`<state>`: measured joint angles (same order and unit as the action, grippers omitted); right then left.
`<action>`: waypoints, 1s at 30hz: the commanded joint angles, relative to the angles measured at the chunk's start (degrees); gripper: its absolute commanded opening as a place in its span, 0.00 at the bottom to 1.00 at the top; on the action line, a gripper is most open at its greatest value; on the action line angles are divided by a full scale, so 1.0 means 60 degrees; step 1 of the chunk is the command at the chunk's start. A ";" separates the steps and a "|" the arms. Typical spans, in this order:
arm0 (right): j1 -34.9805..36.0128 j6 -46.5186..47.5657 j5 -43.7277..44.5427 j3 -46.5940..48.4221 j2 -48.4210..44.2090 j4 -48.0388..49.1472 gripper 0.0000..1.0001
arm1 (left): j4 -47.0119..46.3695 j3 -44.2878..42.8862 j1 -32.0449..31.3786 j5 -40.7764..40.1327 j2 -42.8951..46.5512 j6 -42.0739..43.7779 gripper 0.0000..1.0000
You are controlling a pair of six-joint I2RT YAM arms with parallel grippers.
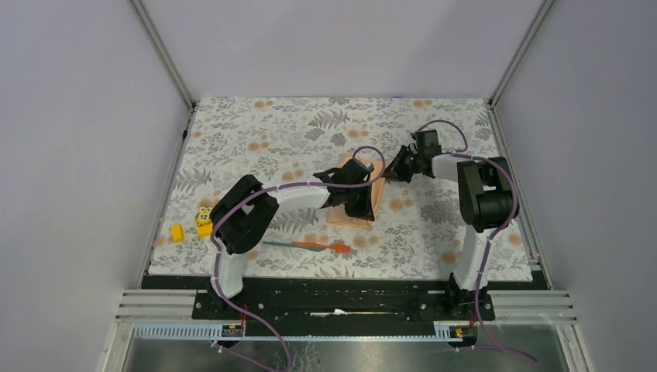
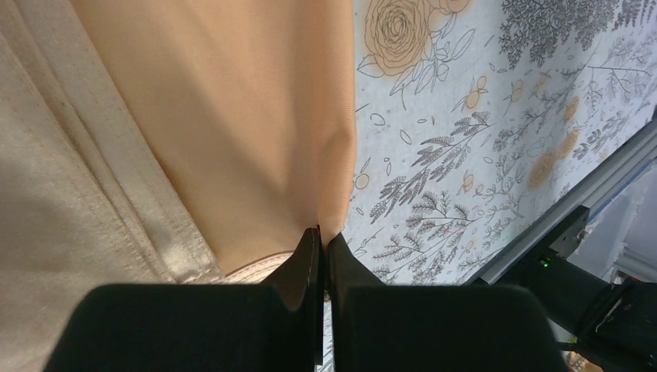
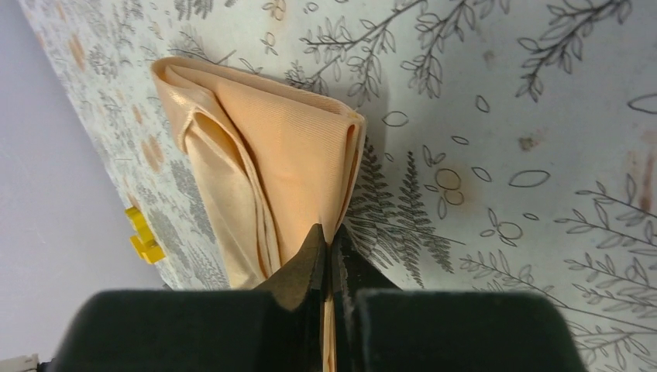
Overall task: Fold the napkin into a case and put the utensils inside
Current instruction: Pick up the 2/3-rectangle-folded napkin from the center of the board.
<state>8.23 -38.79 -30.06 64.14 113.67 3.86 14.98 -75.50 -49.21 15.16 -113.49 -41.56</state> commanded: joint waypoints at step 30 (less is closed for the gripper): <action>0.3057 -0.0185 0.4956 0.4136 0.0037 -0.4796 0.00 | -0.5791 0.4945 0.0939 0.1667 0.2886 -0.1222 0.00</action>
<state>24.51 -38.11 -5.78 84.36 112.33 -22.55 -13.56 -49.54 -44.05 21.80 -99.59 -47.94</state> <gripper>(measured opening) 0.029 0.023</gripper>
